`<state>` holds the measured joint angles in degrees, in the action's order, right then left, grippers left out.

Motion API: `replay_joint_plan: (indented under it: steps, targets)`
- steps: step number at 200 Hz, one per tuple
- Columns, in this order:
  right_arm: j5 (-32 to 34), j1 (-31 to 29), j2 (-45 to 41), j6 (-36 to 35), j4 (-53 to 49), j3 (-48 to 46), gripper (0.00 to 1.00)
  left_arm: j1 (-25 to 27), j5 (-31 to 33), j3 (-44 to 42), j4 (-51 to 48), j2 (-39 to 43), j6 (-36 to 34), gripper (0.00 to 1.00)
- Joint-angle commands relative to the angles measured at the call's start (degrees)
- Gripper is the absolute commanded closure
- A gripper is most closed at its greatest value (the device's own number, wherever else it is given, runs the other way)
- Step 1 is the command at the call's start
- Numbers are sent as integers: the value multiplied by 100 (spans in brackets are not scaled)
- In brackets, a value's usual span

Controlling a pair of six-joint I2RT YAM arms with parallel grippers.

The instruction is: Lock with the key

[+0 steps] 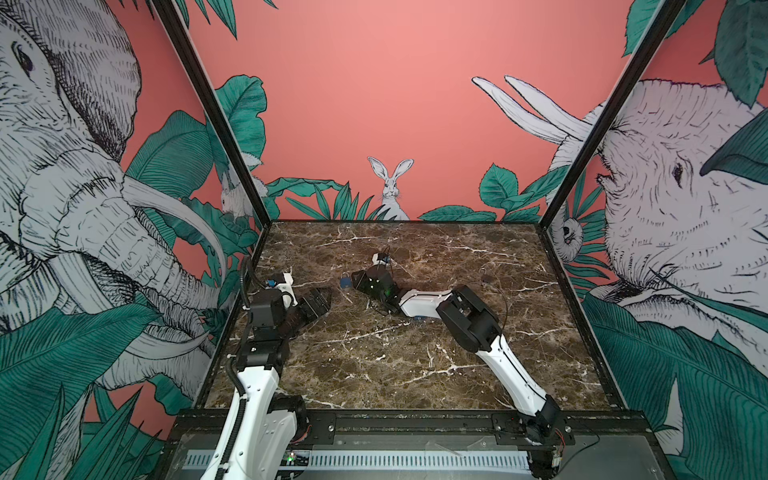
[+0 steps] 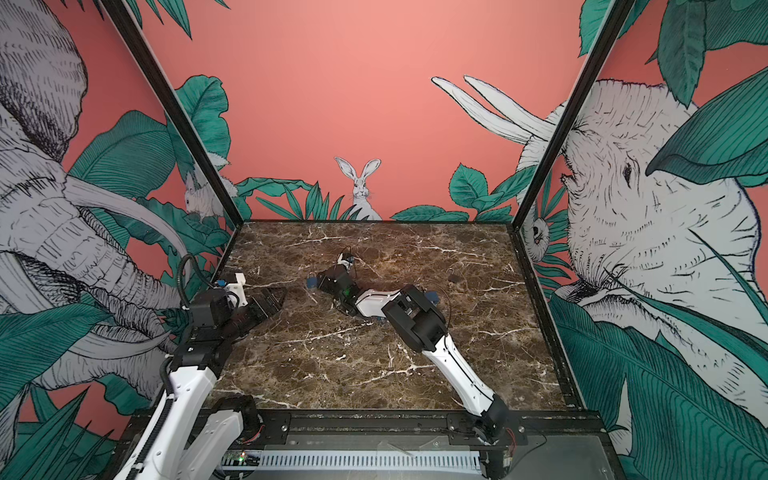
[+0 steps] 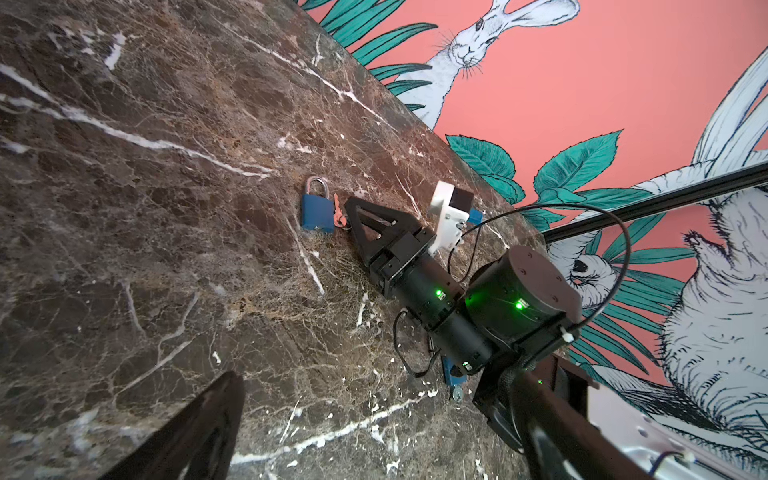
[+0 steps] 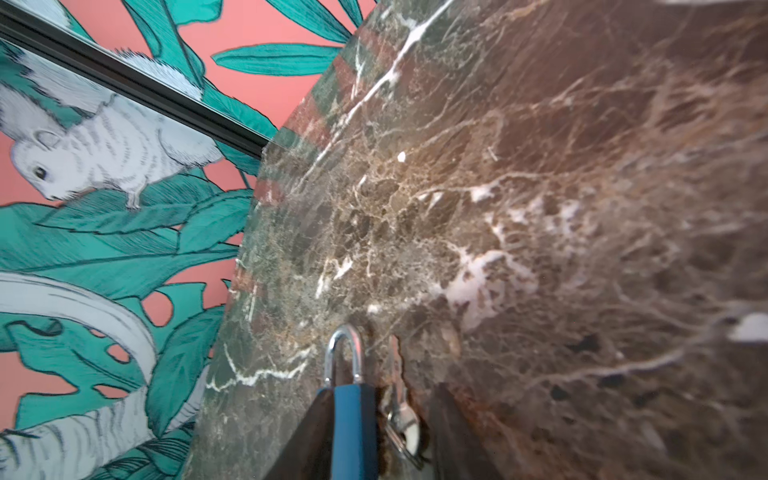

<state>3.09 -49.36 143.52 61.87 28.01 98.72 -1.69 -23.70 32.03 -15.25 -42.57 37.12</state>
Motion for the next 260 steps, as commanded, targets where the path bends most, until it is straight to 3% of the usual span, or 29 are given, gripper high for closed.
replay_joint_plan:
  steps: [1,39,42,50,53,93,131,156,184,204,227,260]
  targets:
    - [99,-19,-133,-155,-285,-57,53,-30,-157,-75,84,-92,78,1]
    - [-48,78,-508,-668,-848,77,32,-31,-238,118,-200,-306,-148,1]
    - [-56,96,-554,-719,-895,82,28,-25,-231,127,-201,-313,-152,1]
    - [-97,147,-663,-848,-1064,91,4,-25,-252,122,-175,-333,-171,1]
    - [-112,158,-706,-890,-1128,99,2,-24,-269,121,-160,-347,-177,1]
    - [-530,505,-1376,-1864,-2017,154,1,-34,-335,-9,100,-442,-217,1]
    - [-486,932,-2039,-3271,-4075,574,1,-41,-152,-81,45,-452,-70,1]
    - [-305,1075,-2505,-4252,-4984,405,1,-33,215,-106,-151,-371,-212,1]
    - [-556,1123,-2921,-5311,-5807,-116,1,-29,494,-127,-291,-187,-333,1]
    - [-426,1122,-3208,-5515,-6079,-695,1,-24,188,-62,-320,-323,-421,1]
    - [-406,1122,-3651,-5524,-5687,-1715,1,172,-142,-22,-242,-530,-500,1]
    - [-235,1122,-4065,-5306,-5327,-2657,1,977,464,136,-326,-841,-627,1]
